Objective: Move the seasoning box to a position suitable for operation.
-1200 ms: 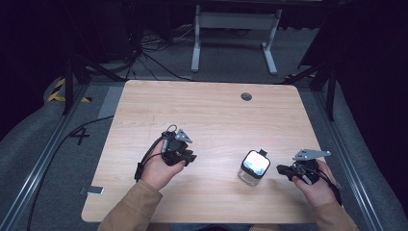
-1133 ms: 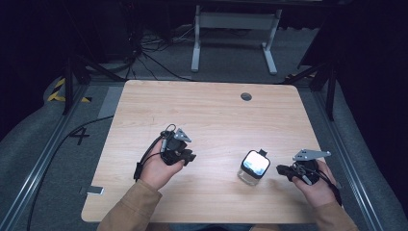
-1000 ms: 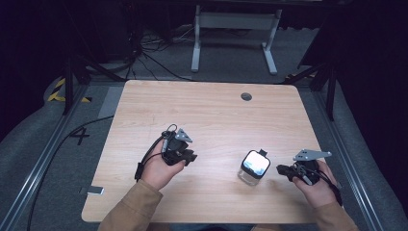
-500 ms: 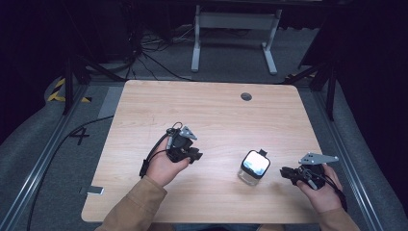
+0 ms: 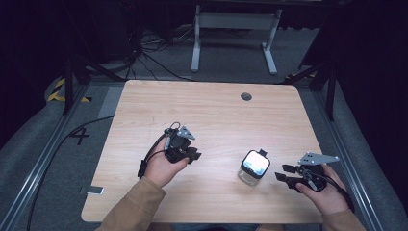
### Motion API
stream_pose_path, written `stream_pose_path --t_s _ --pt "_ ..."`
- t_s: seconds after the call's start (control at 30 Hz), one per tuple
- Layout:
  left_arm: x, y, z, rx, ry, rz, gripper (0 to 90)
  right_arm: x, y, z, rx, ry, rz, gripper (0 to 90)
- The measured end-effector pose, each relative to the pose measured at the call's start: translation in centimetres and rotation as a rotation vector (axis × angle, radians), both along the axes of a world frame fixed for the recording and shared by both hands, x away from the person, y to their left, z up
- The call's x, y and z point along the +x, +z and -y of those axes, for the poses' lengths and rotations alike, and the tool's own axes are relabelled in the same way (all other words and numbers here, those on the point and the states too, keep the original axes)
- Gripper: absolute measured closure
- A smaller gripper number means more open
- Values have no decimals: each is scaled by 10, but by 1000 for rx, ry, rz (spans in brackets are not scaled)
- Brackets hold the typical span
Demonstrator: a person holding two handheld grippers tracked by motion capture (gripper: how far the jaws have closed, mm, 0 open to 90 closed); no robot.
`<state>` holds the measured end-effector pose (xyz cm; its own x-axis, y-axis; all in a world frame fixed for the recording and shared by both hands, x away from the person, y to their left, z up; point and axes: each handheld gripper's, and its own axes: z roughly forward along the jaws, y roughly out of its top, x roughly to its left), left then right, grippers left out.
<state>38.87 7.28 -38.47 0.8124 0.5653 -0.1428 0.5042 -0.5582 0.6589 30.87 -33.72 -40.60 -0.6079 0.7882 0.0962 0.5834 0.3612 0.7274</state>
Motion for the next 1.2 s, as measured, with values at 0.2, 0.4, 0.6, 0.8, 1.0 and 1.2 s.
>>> stream_pose_path --t_s 0.2,0.4,0.6,0.8,1.0,1.2 --pt "0 0 1 2 0 -1 732 -8 10 -15 20 86 23 317" --pt "1 -1 1 0 3 -5 725 -6 11 -24 35 141 72 202" --pt "0 -3 0 6 7 -8 715 2 6 -33 -2 135 104 157" --pt "-2 -5 -5 9 23 -10 709 9 -4 -45 -24 162 89 157" --pt "-4 -6 -9 10 30 -9 704 18 -15 -56 -35 160 90 155" --pt "-4 -6 -11 9 39 -13 701 24 -21 -63 -44 165 99 146"
